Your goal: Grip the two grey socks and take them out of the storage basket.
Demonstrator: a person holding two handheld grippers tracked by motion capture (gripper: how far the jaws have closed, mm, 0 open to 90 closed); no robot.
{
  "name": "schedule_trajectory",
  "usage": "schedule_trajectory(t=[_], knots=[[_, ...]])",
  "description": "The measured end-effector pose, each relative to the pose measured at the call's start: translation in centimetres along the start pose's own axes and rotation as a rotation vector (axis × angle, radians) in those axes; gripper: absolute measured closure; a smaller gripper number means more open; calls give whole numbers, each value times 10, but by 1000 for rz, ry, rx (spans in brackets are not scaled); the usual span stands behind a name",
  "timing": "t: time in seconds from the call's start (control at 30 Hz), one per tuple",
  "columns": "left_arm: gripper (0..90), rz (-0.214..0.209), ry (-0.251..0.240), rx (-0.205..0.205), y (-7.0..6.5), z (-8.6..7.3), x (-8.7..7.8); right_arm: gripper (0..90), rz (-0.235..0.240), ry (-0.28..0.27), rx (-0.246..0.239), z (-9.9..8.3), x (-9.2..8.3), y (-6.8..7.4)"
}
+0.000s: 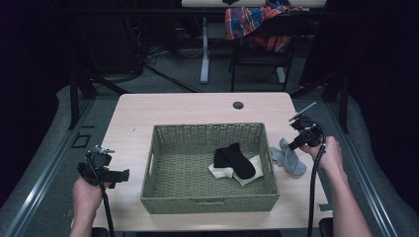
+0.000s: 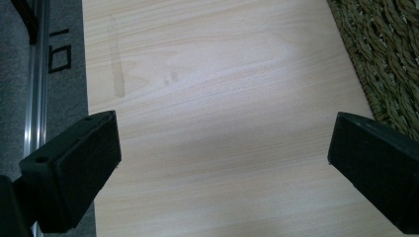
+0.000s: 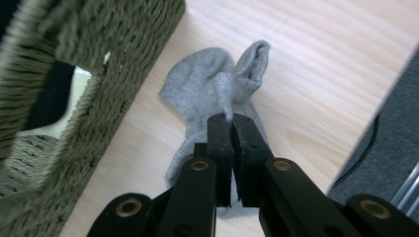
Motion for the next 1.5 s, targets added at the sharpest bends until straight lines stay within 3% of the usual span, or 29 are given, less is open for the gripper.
schedule_trajectory(t=[0.1,0.17,0.2,0.23,0.3,0.53,0.67,0.73,0.8,1.0,1.13,1.2,1.3,1.5], knots=[[0,0,1,0,0,0,0,876,12,-8,12,-2,13,1],[0,0,0,0,0,0,0,874,19,27,-8,-2,20,1],[0,0,0,0,0,0,0,874,15,7,14,-3,24,3],[0,-1,1,0,0,0,0,872,40,39,-9,-4,30,3],[0,0,1,0,0,0,0,871,32,16,14,-5,35,5],[0,-1,0,1,0,0,0,862,55,51,6,-7,48,10],[0,-2,1,0,0,0,0,808,60,46,4,-6,53,11],[0,1,-2,0,0,0,0,775,63,37,10,-5,51,10],[0,1,-2,-1,0,0,0,669,77,35,4,-4,45,9],[0,0,-4,-2,1,0,-1,386,49,-75,10,-2,15,10],[0,-3,-4,-3,1,0,-2,300,42,-159,26,-2,-3,12],[0,-1,-8,-6,2,0,-1,249,62,-184,37,-4,-10,14],[0,-2,-7,-4,2,0,-2,154,67,-197,29,-11,-14,18],[0,-6,-7,-3,1,0,-2,65,59,-218,7,-31,-23,33]])
Point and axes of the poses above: each handheld gripper's, and its own axes: x roughly forward along the jaws, z roughly out of its top, y roughly to its left, the point moved 4 cm from there along x, roughly forward along the jaws, and after that the axes turned 9 degrees about -y, right-handed, at the moved point
